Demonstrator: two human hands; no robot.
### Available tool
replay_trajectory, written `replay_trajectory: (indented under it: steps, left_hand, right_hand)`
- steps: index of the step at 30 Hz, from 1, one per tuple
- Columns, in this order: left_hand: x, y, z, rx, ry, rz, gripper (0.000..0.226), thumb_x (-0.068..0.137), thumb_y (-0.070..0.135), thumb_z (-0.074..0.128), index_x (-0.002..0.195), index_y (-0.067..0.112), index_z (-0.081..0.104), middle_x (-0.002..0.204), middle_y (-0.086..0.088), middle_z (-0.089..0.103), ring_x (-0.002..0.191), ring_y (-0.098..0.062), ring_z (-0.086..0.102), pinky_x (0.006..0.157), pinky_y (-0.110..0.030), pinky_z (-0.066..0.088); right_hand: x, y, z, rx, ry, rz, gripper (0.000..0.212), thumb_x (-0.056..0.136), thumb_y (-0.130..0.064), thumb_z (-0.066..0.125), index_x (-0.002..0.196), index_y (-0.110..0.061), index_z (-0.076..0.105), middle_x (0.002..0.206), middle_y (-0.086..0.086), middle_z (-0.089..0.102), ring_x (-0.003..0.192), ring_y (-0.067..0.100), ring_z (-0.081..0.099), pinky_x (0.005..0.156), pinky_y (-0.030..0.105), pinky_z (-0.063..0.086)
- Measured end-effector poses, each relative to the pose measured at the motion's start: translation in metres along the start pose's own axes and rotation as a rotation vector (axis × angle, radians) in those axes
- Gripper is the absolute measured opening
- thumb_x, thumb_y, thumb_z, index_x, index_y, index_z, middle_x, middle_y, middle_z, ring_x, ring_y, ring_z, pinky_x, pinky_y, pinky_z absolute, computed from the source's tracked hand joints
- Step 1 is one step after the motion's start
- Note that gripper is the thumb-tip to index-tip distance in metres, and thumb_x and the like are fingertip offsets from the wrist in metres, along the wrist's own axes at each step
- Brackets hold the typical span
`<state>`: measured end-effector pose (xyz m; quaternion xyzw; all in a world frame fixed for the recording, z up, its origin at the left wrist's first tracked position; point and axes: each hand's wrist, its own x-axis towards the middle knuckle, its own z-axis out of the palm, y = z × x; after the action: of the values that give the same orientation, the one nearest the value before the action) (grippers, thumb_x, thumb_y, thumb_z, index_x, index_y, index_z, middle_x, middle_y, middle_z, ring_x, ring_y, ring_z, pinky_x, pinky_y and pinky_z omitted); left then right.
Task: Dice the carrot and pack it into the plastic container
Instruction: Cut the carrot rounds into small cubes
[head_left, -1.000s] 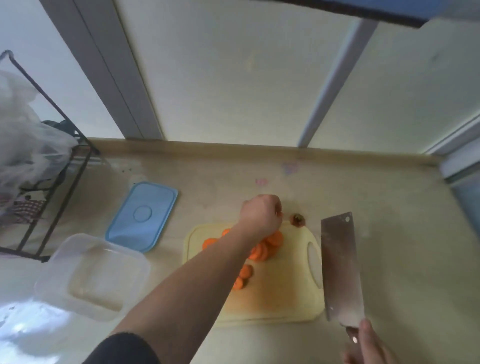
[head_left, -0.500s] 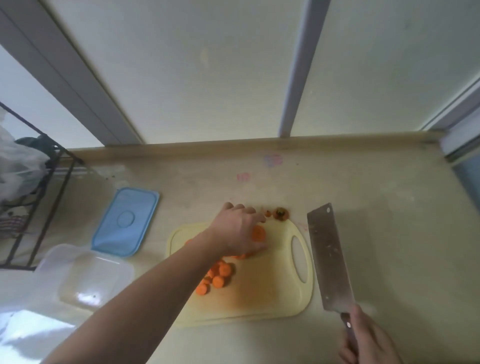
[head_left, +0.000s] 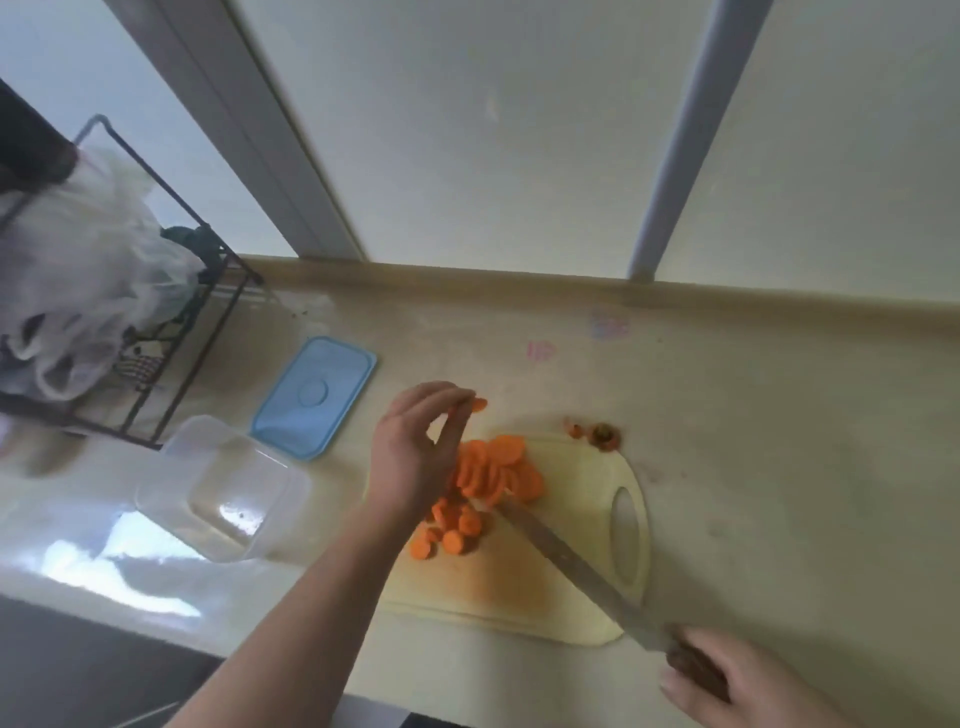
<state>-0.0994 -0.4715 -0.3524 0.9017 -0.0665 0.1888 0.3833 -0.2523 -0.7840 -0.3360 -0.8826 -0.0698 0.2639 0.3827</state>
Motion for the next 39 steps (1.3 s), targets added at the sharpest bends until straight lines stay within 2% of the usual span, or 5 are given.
replay_trajectory:
  steps: [10,19,31,35,39]
  left_hand:
    - [-0.129,-0.037,-0.065,0.051,0.300,-0.069,0.018,0.092,0.010,0.068,0.109,0.014,0.075,0.108,-0.001,0.068,0.098,-0.013,0.067,0.083,-0.032,0.057]
    - [-0.176,-0.035,-0.038,0.037,0.188,0.006,0.020,0.096,0.018,0.066,0.116,0.017,0.068,0.117,0.001,0.063,0.108,-0.005,0.064,0.088,-0.018,0.054]
    - [-0.192,-0.026,0.004,0.049,-0.085,0.070,0.026,0.091,0.016,0.078,0.115,0.016,0.071,0.126,-0.002,0.062,0.116,-0.025,0.061,0.093,-0.040,0.054]
    - [-0.188,-0.014,0.022,0.116,-0.073,0.082,0.021,0.089,0.012,0.080,0.109,0.008,0.074,0.118,-0.006,0.066,0.112,-0.030,0.060,0.094,-0.039,0.053]
    - [-0.198,-0.013,0.032,0.192,-0.097,0.119,0.019,0.090,0.009,0.078,0.109,0.005,0.076,0.121,-0.011,0.068,0.117,-0.034,0.059,0.095,-0.043,0.050]
  right_hand:
    - [0.108,-0.044,0.000,-0.336,-0.461,-0.242,0.039,0.087,-0.056,0.050,0.082,-0.018,0.049,0.073,-0.007,0.056,0.070,0.009,0.054,0.069,0.032,0.044]
    - [0.146,-0.045,-0.005,-0.312,-0.433,-0.234,0.033,0.086,-0.058,0.052,0.077,-0.026,0.052,0.067,-0.008,0.057,0.063,0.007,0.058,0.060,0.029,0.048]
    - [0.098,-0.052,-0.004,-0.136,-0.315,-0.163,0.050,0.086,-0.070,0.036,0.076,-0.024,0.052,0.060,-0.009,0.052,0.056,0.005,0.049,0.057,0.032,0.043]
    - [0.068,-0.037,0.000,-0.108,-0.313,-0.065,0.048,0.078,-0.081,0.018,0.107,-0.061,0.049,0.084,-0.034,0.062,0.086,-0.012,0.059,0.076,0.014,0.047]
    - [0.056,-0.032,0.003,-0.082,-0.350,-0.100,0.070,0.071,-0.089,0.016,0.122,-0.054,0.048,0.075,-0.047,0.054,0.079,-0.016,0.055,0.069,0.005,0.038]
